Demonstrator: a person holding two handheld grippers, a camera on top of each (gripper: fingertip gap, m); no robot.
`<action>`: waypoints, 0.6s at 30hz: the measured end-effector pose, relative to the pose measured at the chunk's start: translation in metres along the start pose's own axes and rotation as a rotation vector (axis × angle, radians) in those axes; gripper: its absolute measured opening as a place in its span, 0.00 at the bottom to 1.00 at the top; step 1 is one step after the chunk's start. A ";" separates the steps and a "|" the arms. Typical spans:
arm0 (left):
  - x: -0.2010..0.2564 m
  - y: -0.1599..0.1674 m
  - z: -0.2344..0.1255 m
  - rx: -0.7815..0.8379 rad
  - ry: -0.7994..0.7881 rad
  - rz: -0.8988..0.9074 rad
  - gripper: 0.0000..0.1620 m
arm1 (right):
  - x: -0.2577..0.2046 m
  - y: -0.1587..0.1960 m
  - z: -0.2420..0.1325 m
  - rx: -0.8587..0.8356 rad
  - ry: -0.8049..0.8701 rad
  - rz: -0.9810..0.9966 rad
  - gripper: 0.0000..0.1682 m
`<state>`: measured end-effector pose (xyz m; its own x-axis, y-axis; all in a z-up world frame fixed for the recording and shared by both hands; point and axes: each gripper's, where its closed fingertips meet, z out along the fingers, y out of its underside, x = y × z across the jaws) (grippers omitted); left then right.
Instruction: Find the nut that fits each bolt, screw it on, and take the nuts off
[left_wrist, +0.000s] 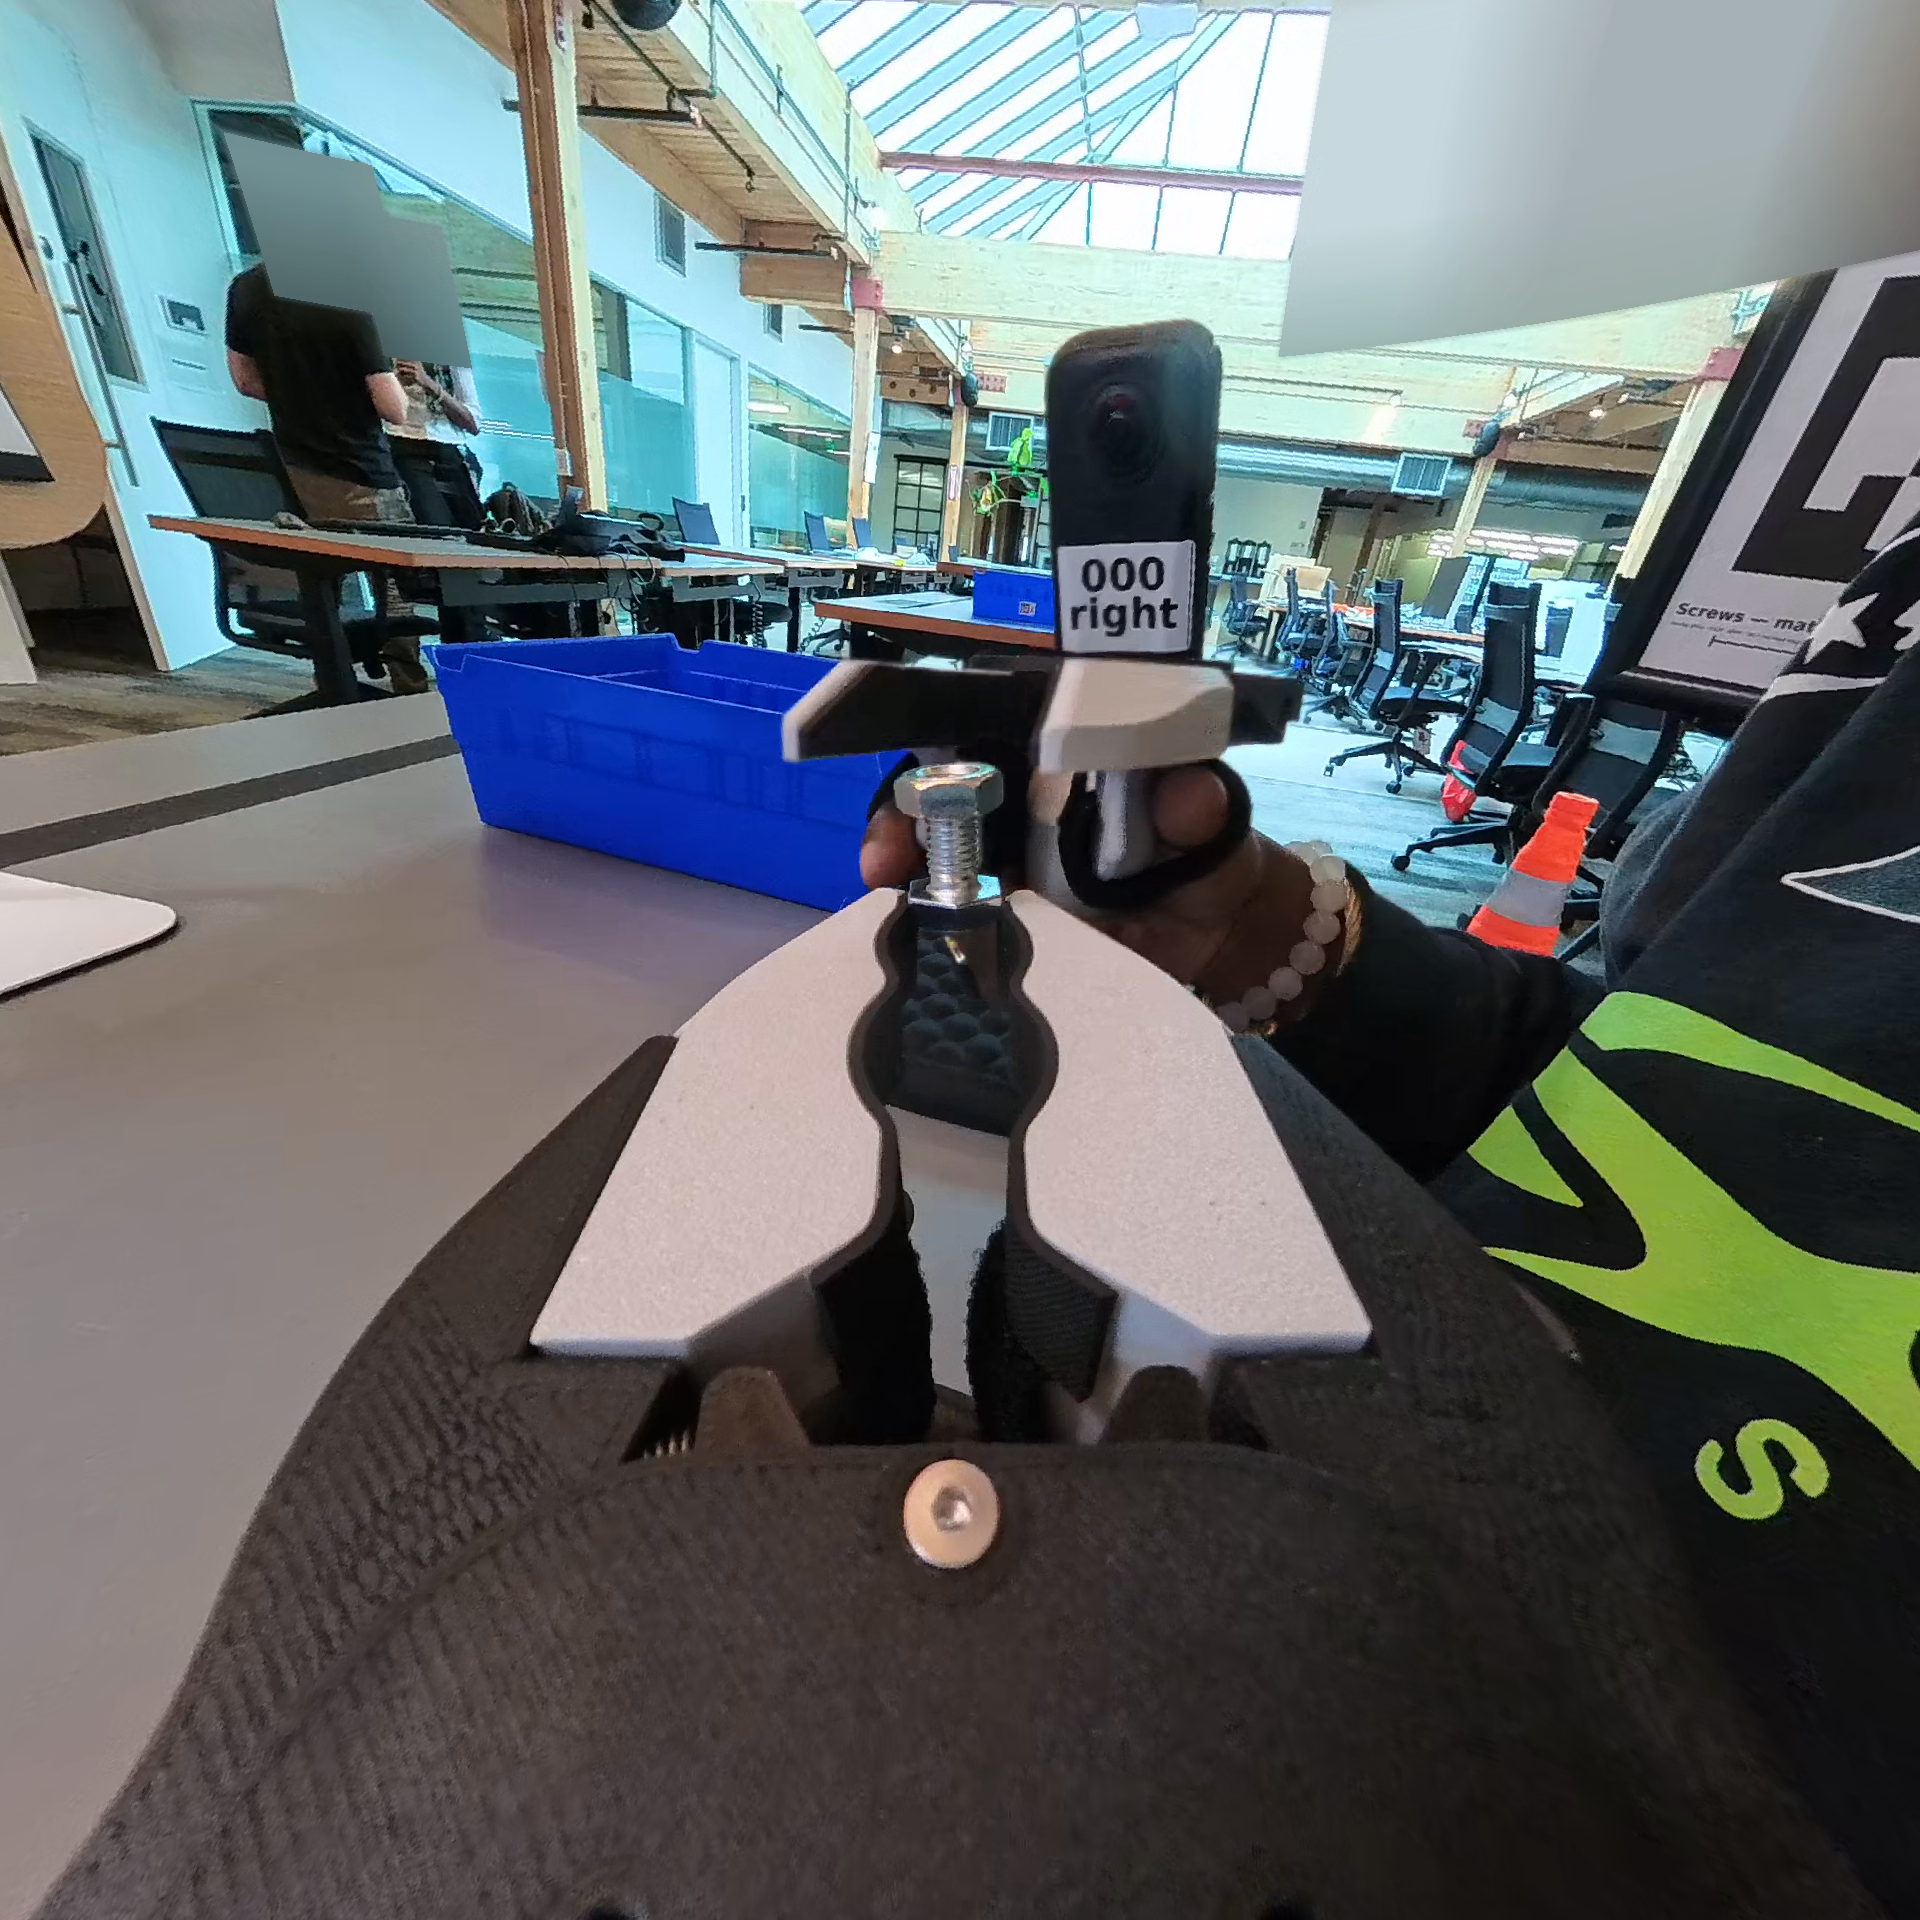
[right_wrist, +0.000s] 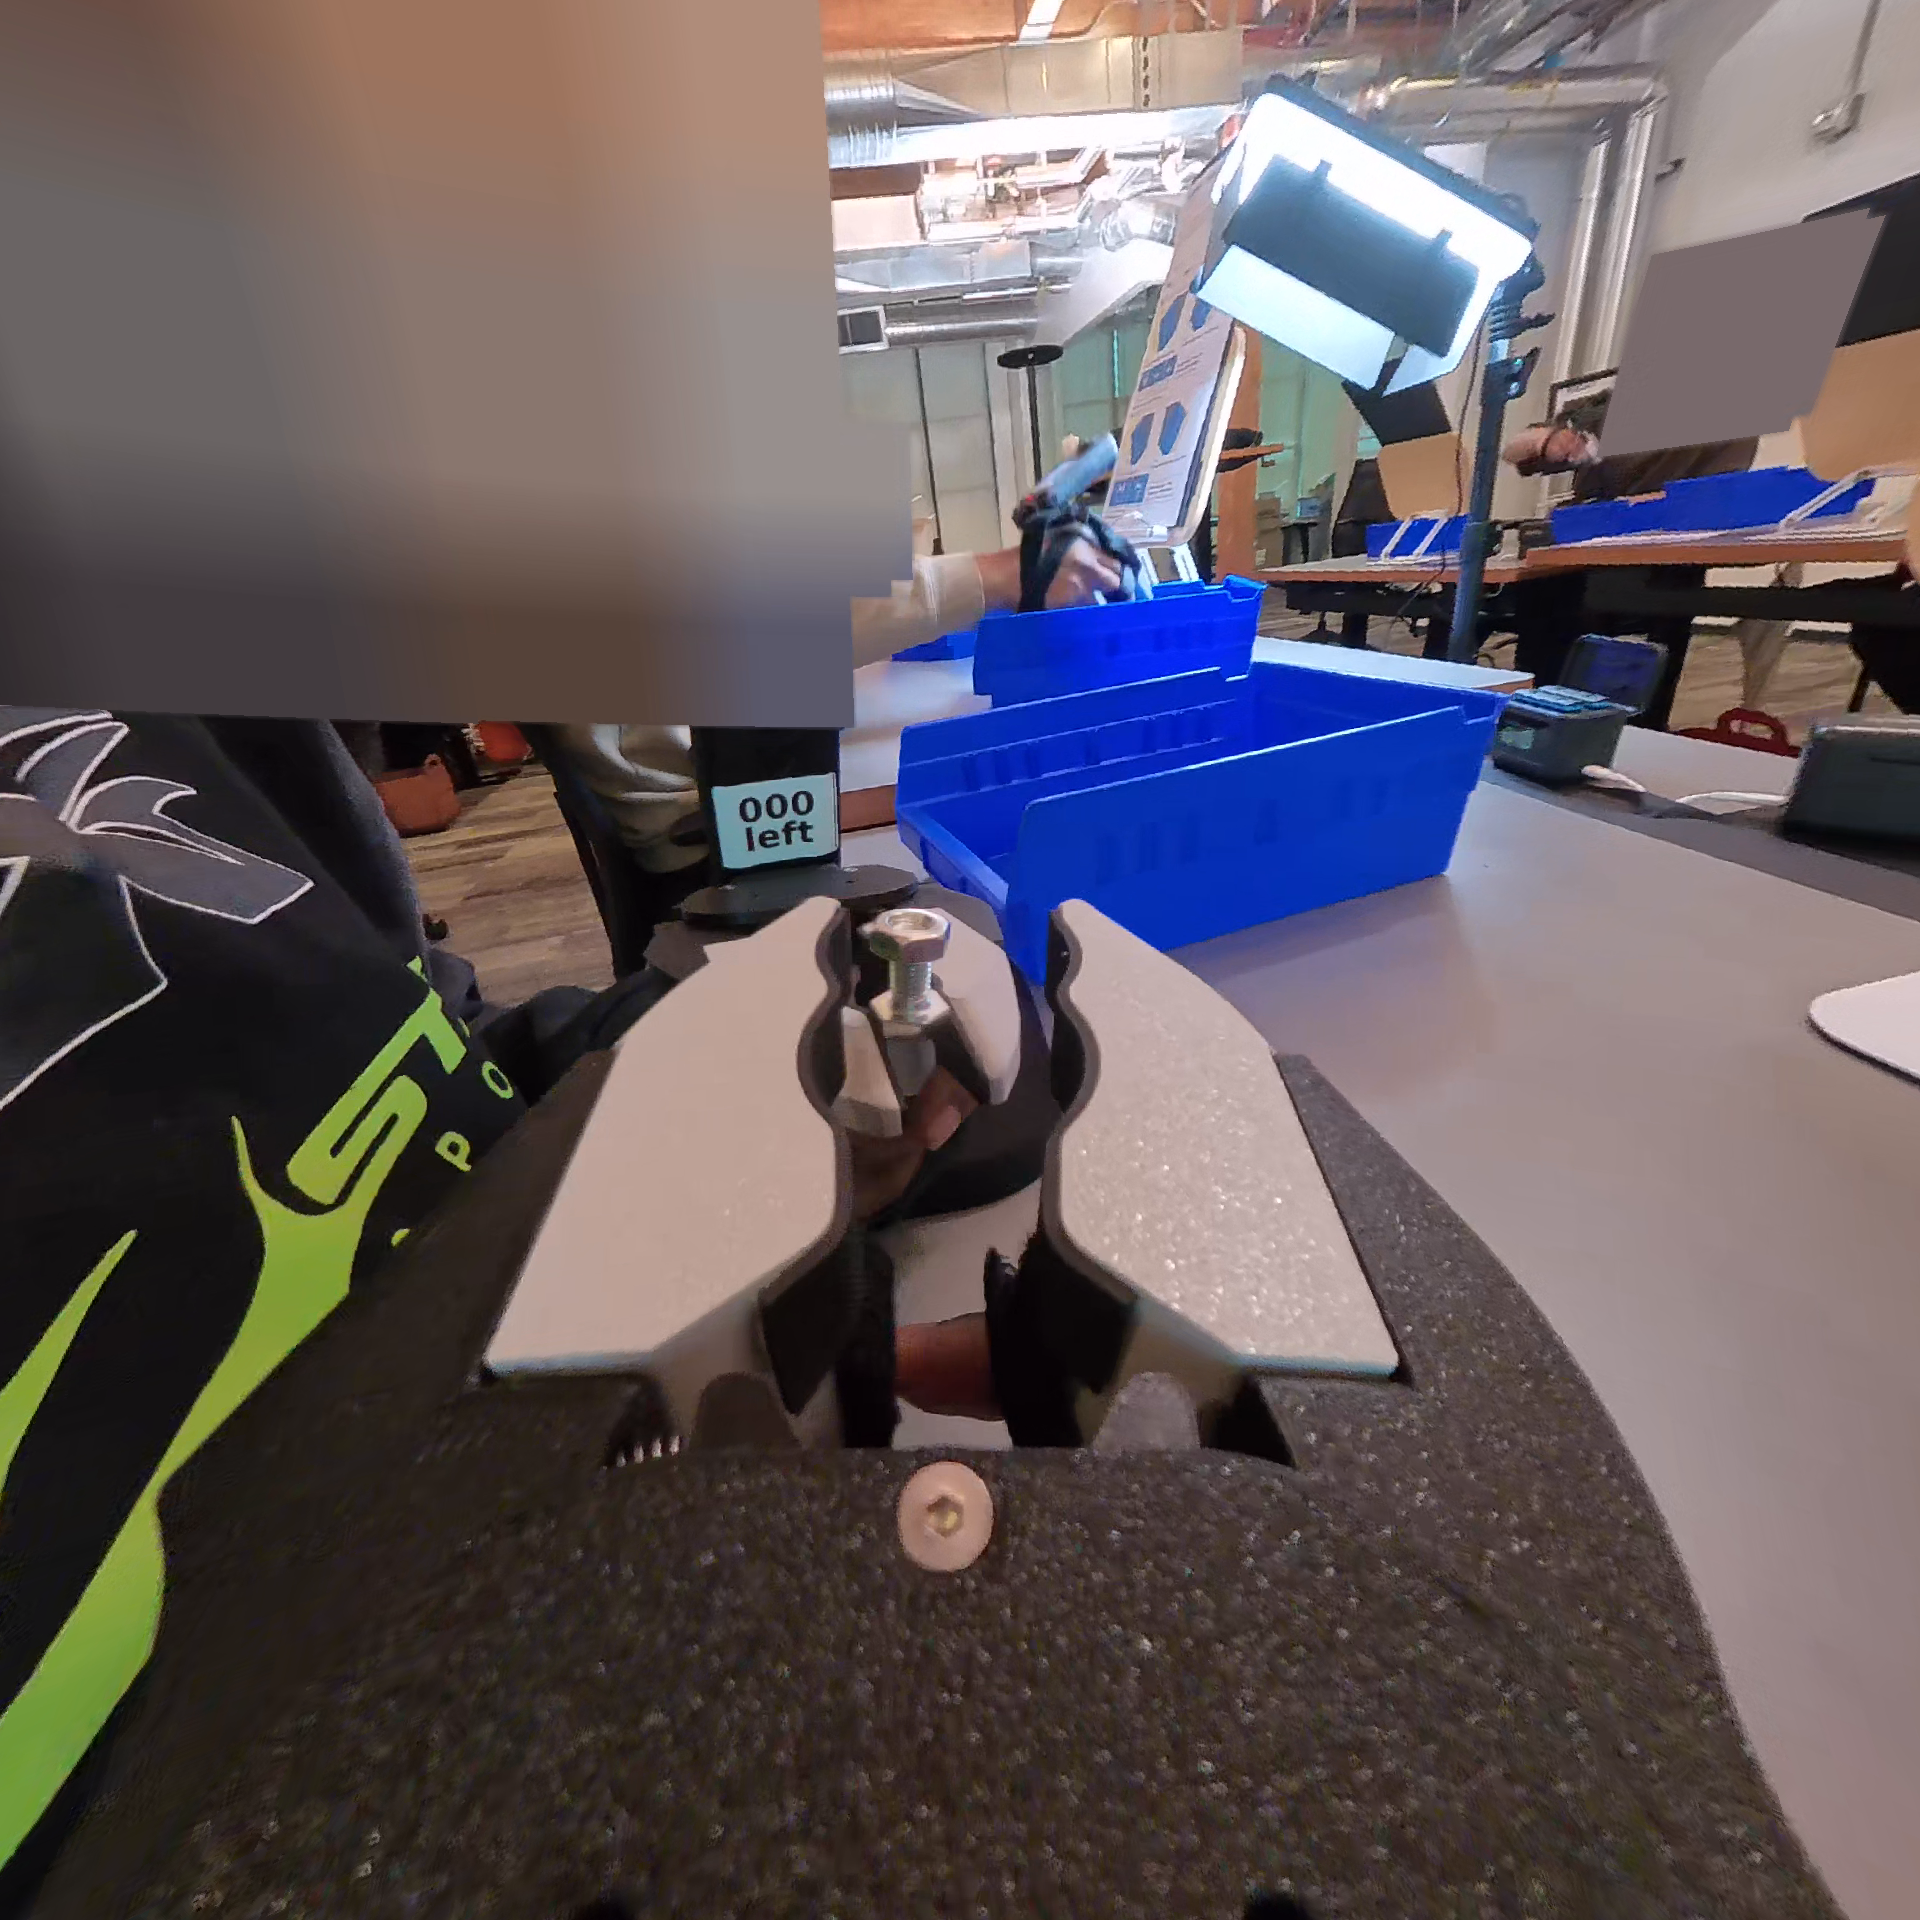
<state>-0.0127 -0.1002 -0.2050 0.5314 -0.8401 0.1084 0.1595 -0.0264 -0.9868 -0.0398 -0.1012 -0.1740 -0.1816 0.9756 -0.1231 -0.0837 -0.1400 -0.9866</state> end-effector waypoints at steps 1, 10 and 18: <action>0.000 0.000 0.000 0.001 0.000 0.000 0.09 | -0.001 0.002 0.004 -0.009 -0.005 0.002 0.22; 0.000 0.000 0.000 0.002 0.001 0.001 0.09 | 0.000 0.004 0.012 -0.004 -0.013 0.021 0.19; 0.000 -0.002 -0.001 0.010 0.005 -0.006 0.09 | 0.005 -0.002 -0.008 0.010 0.007 0.001 0.07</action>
<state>-0.0139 -0.1010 -0.2035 0.5265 -0.8425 0.1141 0.1715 -0.0262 -0.9848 -0.0326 -0.0951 -0.1740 -0.1745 0.9767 -0.1252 -0.0933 -0.1430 -0.9853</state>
